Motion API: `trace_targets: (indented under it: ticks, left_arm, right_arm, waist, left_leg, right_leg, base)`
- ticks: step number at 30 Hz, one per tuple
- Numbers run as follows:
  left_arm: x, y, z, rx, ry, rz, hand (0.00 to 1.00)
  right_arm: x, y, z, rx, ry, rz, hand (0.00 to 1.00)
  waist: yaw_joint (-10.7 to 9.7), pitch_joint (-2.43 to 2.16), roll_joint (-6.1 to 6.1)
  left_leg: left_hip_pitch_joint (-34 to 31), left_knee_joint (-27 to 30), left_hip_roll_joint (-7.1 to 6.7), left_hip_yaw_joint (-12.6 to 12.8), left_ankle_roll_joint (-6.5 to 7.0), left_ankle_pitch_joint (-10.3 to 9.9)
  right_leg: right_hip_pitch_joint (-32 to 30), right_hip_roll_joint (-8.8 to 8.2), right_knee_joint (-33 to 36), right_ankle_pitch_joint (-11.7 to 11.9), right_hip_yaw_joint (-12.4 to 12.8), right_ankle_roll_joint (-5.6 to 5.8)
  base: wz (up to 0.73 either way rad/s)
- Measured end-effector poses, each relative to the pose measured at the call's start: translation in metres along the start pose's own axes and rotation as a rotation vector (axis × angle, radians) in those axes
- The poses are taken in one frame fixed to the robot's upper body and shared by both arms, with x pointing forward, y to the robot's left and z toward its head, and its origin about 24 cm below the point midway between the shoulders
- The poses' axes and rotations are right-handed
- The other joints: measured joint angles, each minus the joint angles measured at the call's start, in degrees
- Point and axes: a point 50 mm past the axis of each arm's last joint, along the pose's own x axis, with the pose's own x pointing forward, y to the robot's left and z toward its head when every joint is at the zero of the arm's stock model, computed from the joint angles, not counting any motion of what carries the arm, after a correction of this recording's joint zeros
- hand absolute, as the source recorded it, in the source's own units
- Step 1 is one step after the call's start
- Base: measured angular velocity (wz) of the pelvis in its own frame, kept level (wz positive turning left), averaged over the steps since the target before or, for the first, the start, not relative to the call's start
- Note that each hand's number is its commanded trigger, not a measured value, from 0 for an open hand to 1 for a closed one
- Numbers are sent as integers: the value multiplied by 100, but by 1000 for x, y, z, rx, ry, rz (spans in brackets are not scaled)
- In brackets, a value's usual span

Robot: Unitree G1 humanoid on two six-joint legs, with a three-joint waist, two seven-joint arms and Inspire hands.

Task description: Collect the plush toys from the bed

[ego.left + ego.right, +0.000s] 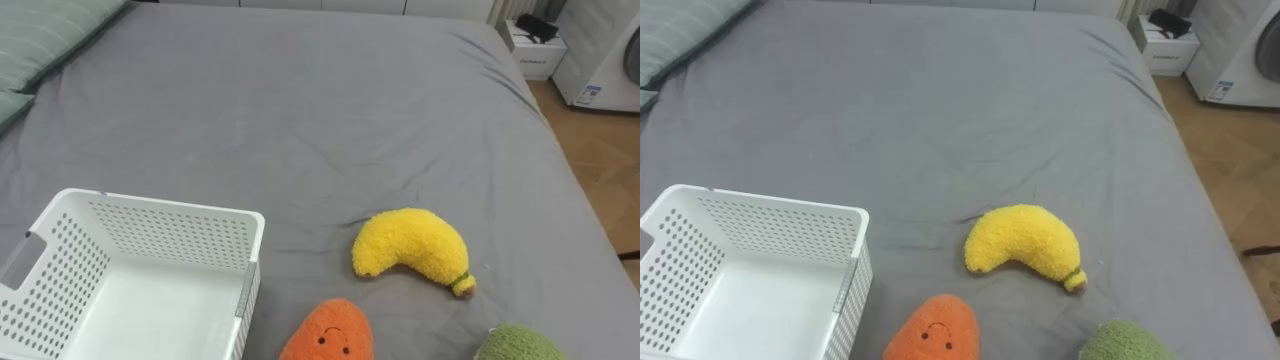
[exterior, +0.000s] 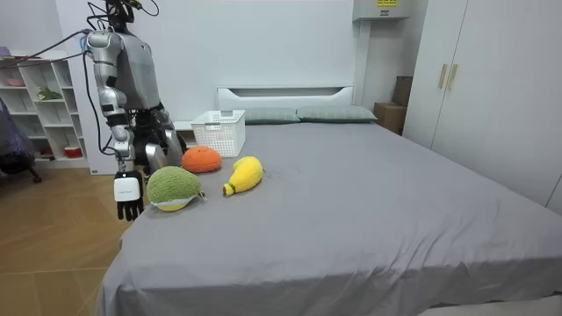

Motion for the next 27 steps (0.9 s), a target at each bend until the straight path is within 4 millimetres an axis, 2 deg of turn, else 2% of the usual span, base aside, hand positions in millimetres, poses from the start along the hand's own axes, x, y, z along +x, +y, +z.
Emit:
trace_targets:
  ticks: [11, 20, 23, 27]
  left_arm:
    - [0, 1, 0, 0, 2, 15, 0]
    - [0, 1, 1, -12, -1, 10, 0]
    - [0, 0, 3, -24, -5, 8, 0]
    - [0, 4, 3, -53, -2, 20, 0]
  right_arm:
    - [0, 0, -2, -1, 6, 0, 0]
    - [0, 2, -12, 32, 31, 10, 0]
    - [1, 4, -17, 108, 57, 22, 0]
    - [1, 4, -27, 307, 93, 17, 0]
  waist:
    - [4, -5, 22]
    - [-30, -7, 22]
    - [-82, -6, 14]
    - [-177, -14, -26]
  left_leg:
    - [36, -8, 5, 31, 0, 0]
    - [52, -31, 13, 69, 0, 0]
    - [46, -31, 13, 72, 0, 0]
    - [60, -35, 13, 73, 0, 0]
  right_leg:
    - [1, 4, 6, 0, 51, 0]
    - [4, 15, 16, 1, 108, -1]
    - [-10, 13, 10, 0, 108, -1]
    - [23, 15, 12, 1, 107, -1]
  base:
    - [-1]
    - [0]
    - [0]
    - [0]
